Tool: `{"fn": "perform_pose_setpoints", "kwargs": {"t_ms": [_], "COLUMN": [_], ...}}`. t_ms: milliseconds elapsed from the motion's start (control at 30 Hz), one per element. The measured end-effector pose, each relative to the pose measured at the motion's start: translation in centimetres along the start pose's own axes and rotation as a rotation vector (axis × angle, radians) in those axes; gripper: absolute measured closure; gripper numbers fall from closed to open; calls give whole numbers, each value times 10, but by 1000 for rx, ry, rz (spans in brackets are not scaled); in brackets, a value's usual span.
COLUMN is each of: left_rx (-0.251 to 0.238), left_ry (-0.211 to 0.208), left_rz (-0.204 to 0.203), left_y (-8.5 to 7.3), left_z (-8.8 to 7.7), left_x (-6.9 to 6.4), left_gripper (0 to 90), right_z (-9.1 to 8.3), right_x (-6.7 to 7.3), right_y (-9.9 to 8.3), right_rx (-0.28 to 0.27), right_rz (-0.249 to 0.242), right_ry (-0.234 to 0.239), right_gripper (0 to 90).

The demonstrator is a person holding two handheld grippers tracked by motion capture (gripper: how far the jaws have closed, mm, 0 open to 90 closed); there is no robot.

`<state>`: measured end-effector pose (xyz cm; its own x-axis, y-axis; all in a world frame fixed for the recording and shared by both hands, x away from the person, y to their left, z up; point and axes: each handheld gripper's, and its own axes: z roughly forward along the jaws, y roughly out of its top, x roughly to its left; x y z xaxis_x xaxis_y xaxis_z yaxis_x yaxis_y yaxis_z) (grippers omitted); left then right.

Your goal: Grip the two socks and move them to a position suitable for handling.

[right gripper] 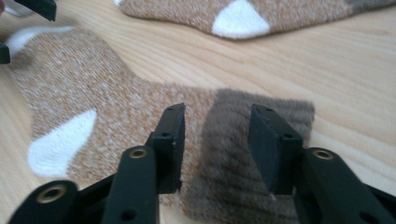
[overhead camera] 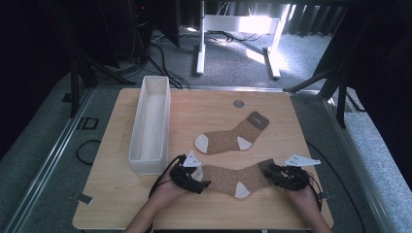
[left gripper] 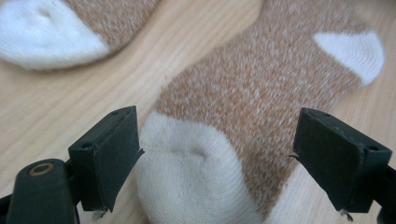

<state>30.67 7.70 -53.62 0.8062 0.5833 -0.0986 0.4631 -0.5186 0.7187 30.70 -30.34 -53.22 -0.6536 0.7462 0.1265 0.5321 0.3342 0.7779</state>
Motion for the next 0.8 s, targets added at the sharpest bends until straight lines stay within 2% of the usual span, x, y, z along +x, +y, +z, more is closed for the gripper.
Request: {"fn": "perform_pose_setpoints", "kwargs": {"t_ms": [333,433,633,800], "left_rx": [-27,-28,-47,-56], "left_ry": [-10,-5,-9,14], "left_rz": [-21,-16,-31,-31], "left_y": [13,18,25,32], "left_z": [-5,-5,-6,-7], "left_x": [2,4,7,9], "left_gripper": [154,162,162,162], "right_z": [4,6,9,15], "right_x": [-3,-6,-14,-21], "right_y": [14,21,36,46], "right_rx": [-28,-43,-61,-72], "right_rz": [-18,-25,-30,-23], "right_ry": [16,16,13,15], "right_gripper": [499,477,475,475]}}
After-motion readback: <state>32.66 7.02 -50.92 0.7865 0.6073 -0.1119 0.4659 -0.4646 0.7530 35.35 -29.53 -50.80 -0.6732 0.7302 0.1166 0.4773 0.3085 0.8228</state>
